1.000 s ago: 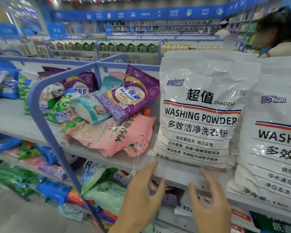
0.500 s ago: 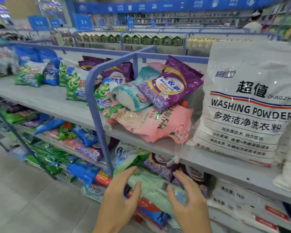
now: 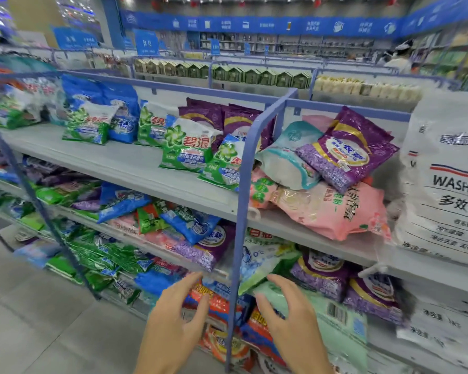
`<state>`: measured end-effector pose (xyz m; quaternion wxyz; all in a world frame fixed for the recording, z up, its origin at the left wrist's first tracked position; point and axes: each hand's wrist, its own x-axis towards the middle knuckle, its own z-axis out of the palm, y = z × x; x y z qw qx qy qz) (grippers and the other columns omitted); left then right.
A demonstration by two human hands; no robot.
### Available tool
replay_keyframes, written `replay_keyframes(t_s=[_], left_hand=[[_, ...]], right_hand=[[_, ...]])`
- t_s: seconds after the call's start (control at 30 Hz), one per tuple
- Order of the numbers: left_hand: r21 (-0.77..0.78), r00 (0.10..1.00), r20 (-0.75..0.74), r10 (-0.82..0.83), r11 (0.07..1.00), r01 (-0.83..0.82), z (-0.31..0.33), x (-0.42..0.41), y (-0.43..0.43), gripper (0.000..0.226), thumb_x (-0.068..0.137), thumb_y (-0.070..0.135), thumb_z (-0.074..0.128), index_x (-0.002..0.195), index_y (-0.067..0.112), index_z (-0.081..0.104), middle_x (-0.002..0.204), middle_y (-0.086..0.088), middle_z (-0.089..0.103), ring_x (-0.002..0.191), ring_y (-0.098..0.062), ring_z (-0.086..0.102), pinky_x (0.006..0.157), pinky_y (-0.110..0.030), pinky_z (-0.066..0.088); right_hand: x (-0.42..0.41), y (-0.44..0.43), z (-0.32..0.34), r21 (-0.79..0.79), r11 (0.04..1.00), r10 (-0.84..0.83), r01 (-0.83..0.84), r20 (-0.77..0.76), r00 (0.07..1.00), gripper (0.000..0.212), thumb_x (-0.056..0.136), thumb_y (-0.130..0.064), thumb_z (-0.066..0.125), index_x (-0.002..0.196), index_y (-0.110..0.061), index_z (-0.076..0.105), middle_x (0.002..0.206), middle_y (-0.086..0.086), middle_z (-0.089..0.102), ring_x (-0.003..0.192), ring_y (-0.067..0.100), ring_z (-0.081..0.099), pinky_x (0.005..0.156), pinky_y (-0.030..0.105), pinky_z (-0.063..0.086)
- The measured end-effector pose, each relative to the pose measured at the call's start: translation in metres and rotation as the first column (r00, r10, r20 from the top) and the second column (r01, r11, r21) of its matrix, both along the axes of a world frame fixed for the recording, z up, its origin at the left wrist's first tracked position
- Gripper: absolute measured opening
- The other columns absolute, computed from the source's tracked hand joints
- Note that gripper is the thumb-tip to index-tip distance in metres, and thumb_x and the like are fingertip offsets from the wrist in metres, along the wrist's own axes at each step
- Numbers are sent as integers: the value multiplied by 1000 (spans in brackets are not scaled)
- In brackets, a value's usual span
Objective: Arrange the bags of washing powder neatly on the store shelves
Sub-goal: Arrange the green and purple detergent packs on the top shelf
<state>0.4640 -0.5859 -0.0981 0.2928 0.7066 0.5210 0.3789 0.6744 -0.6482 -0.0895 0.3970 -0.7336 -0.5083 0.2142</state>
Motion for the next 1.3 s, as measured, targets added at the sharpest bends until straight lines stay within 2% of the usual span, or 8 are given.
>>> replay_keyframes(t_s=[0.17,0.43,0.53,0.63,0.87,1.0,1.2,1.3], left_hand=[[-17,998,28,-49,999,49,12,-17,32,45,90,33,72,131,44,56,122,34,54,114,12,51,95,-19,41],[86,972,7,-234,969,232,49,39,71,45,95,43,64,139,40,54,128,30,55,115,18,47,92,-1,37],[118,951,-18,-309,944,309,59,66,78,47,95,43,64,141,40,52,132,28,53,116,16,47,93,2,35],[154,944,-29,-329,932,329,62,84,86,51,95,42,64,144,37,51,136,27,52,125,9,45,105,-12,36],[231,931,-15,-366,904,359,77,125,96,46,96,42,65,141,37,55,135,25,57,129,8,48,110,-25,44],[272,917,-20,-398,880,388,102,179,110,47,97,40,62,142,28,55,136,15,60,127,-1,52,108,-30,45],[348,913,-118,-391,845,407,147,276,160,44,99,37,59,138,18,56,130,2,64,121,-17,55,106,-36,45],[308,904,-199,-379,852,424,158,310,188,40,101,38,54,133,15,55,125,-6,64,117,-25,55,105,-45,45]], right_hand=[[-14,20,23,-22,999,-37,38,15,999,46,98,-51,58,143,-40,50,143,-28,46,131,-8,39,112,18,31],[10,38,57,67,985,-161,156,78,984,49,97,-51,59,143,-36,52,141,-23,52,132,-1,47,114,33,41],[29,37,66,108,968,-236,227,84,968,50,97,-50,61,143,-33,52,141,-20,53,130,0,48,110,26,41],[49,35,69,104,964,-253,245,71,965,46,97,-50,60,141,-37,53,137,-24,53,123,-4,48,95,12,37],[100,61,71,169,937,-299,306,-67,952,48,94,-52,64,140,-39,52,136,-21,56,125,4,54,106,38,48],[137,82,98,231,881,-392,414,-133,910,51,95,-49,64,141,-30,49,124,-15,58,107,5,59,91,34,50],[205,125,129,119,880,-408,459,-304,861,33,86,-52,70,103,-25,61,96,-18,67,95,10,66,87,35,48],[230,149,122,96,892,-379,441,-375,846,64,65,-73,73,109,-26,72,100,-12,77,97,14,73,91,44,57]])
